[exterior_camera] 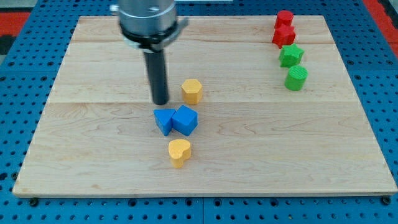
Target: Move the yellow hexagon to the top right of the yellow heart
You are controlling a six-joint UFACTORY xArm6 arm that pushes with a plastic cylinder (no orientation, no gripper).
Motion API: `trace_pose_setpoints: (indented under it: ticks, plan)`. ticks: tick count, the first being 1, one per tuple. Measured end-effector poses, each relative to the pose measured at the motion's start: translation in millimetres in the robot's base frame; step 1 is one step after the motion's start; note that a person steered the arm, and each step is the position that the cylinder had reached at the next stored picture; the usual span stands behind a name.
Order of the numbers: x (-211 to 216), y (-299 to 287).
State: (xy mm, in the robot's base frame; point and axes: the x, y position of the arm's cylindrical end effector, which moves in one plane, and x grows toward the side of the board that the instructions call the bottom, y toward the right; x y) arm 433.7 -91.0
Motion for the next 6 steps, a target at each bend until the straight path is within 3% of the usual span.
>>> trace_pose_setpoints:
  ticks: [1, 2, 3, 4, 5, 6]
  plan:
    - [-52.2, 3.9]
    - [-50.8, 65.4]
    - [2.6, 86.0]
    - [24.9, 65.2]
    - [-9.9, 46.9]
    - [9.3, 75.7]
